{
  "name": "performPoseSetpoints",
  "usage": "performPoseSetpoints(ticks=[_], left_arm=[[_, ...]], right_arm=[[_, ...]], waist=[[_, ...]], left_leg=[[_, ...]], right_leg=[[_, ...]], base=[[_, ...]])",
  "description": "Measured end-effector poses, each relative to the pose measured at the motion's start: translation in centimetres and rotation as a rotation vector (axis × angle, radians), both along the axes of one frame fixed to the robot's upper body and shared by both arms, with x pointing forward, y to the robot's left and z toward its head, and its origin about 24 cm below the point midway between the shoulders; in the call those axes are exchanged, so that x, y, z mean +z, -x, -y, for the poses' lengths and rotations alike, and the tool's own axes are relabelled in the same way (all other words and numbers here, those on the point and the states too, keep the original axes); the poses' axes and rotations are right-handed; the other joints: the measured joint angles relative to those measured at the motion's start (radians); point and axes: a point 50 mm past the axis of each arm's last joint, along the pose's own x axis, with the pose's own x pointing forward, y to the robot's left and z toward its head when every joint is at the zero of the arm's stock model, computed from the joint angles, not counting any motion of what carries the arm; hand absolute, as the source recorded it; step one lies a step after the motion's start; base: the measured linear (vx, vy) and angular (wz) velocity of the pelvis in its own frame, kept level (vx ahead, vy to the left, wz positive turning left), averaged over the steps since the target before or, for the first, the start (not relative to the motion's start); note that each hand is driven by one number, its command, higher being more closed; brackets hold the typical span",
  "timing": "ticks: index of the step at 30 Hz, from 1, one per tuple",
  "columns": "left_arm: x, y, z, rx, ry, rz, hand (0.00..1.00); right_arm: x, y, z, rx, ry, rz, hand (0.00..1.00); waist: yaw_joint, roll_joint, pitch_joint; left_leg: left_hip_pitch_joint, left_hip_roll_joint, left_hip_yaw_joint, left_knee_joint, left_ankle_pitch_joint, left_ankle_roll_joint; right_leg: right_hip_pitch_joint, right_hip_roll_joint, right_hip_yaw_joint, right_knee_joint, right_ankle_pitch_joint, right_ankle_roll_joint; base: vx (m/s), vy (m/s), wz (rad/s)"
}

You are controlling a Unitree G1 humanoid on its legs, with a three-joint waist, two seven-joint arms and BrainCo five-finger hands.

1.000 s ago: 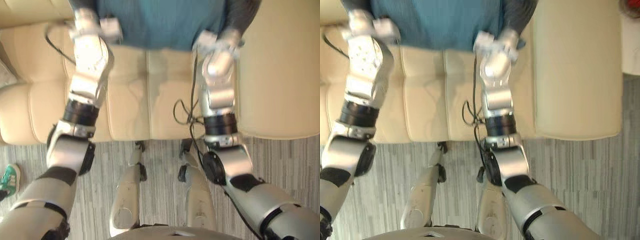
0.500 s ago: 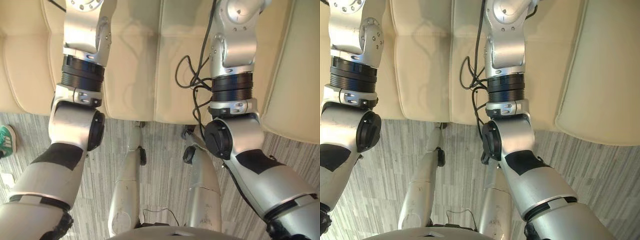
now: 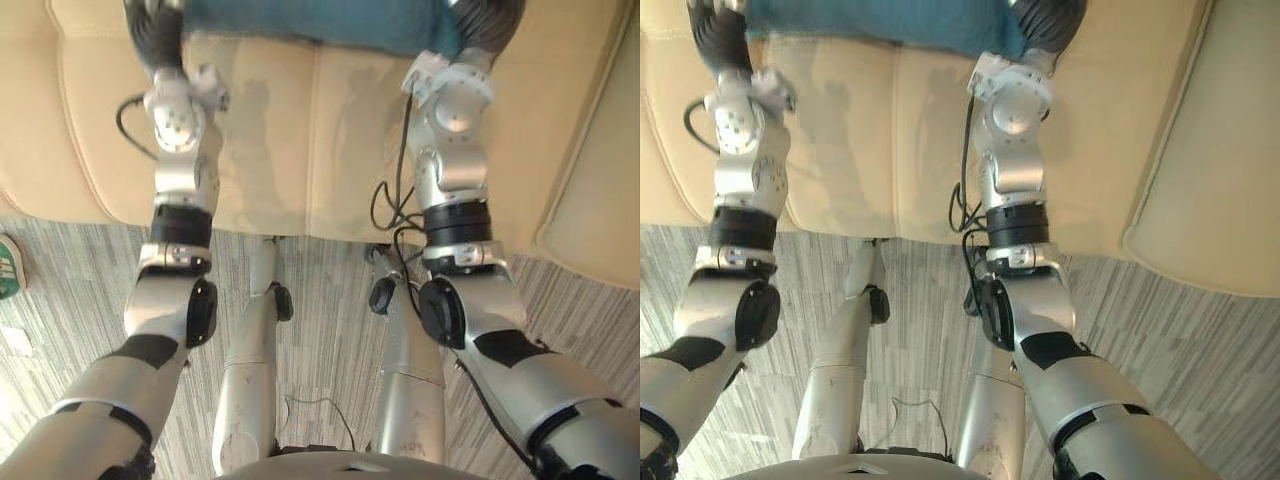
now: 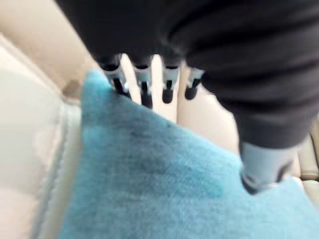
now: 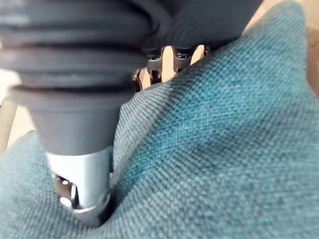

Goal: Pick up cushions and gather them together orderly.

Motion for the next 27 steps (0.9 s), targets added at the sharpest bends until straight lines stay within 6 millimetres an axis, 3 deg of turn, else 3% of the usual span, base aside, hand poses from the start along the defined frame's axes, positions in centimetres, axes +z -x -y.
performPoseSetpoints(ticks=[3, 4, 9, 14, 16, 19, 20, 22, 27], left_arm=[[-1.6, 0.5, -0.6, 0.004, 0.012, -0.019, 0.0], [-1.9, 0.6, -0.8, 0.003, 0.017, -0.018, 0.0], [-3.0, 0.9, -2.4, 0.022, -0.013, -0.047, 0.0], [-0.4, 2.8, -4.7, 0.073, -0.101, 0.091, 0.0], [-0.4, 3.5, -5.7, 0.092, -0.137, 0.108, 0.0], [-2.4, 4.7, -6.9, 0.108, -0.15, 0.076, 0.0], [-4.3, 5.8, -7.8, 0.122, -0.154, 0.045, 0.0], [-5.9, 7.0, -8.5, 0.131, -0.139, 0.026, 0.0], [-15.9, 11.8, -9.0, 0.112, -0.003, -0.23, 0.0]], right_arm=[[-0.4, 1.0, 0.7, -0.006, 0.016, 0.044, 0.0], [-0.4, 1.5, 1.2, -0.017, 0.023, 0.066, 0.0], [-1.2, 2.6, 3.5, -0.046, 0.017, 0.093, 0.0], [-0.7, 4.0, 4.7, -0.057, 0.07, 0.16, 0.0], [-1.2, 4.6, 5.7, -0.07, 0.126, 0.159, 0.0], [-3.6, 5.1, 6.6, -0.057, 0.173, 0.09, 0.0], [-5.4, 6.0, 6.8, -0.041, 0.206, 0.057, 0.0], [-7.0, 6.8, 6.9, -0.019, 0.238, 0.019, 0.0], [-17.9, 10.1, 7.4, 0.057, 0.214, -0.338, 0.0]], waist=[[-0.004, 0.0, 0.0], [-0.004, 0.0, 0.0], [-0.011, 0.0, 0.0], [-0.005, -0.001, -0.001], [-0.006, -0.001, -0.001], [-0.01, -0.002, -0.001], [-0.011, -0.007, -0.003], [-0.012, -0.018, -0.01], [-0.008, -0.082, -0.081]], left_leg=[[0.027, 0.018, 0.008, 0.0, -0.014, -0.012], [0.033, 0.025, 0.01, 0.0, -0.026, 0.007], [0.086, 0.033, 0.016, 0.0, -0.027, 0.01], [0.106, 0.043, 0.018, 0.0, -0.035, 0.013], [0.118, 0.042, 0.016, 0.0, -0.021, 0.03], [0.168, 0.044, 0.01, 0.0, -0.023, 0.034], [0.205, 0.046, 0.007, 0.0, -0.03, 0.042], [0.238, 0.046, 0.006, 0.0, -0.04, 0.043], [0.384, 0.042, -0.012, 0.0, -0.097, 0.034]], right_leg=[[0.022, 0.017, 0.002, -0.005, -0.002, -0.002], [0.025, 0.027, 0.005, -0.005, -0.001, -0.002], [0.07, 0.038, 0.012, -0.002, -0.006, -0.009], [0.084, 0.047, 0.014, 0.004, -0.008, -0.014], [0.1, 0.047, 0.011, 0.005, -0.009, -0.014], [0.161, 0.049, -0.002, -0.007, -0.014, -0.016], [0.203, 0.051, -0.006, -0.01, -0.023, -0.015], [0.235, 0.051, -0.008, -0.01, -0.034, -0.014], [0.401, 0.046, -0.035, -0.026, -0.091, -0.008]], base=[[0.01, -0.172, -0.2], [-0.01, -0.204, -0.18], [-0.04, -0.145, -0.07], [-0.05, -0.128, -0.04], [-0.03, -0.121, 0.05], [-0.01, -0.102, 0.06], [0.0, -0.095, 0.05], [0.01, -0.1, 0.05], [0.05, -0.093, 0.15]])
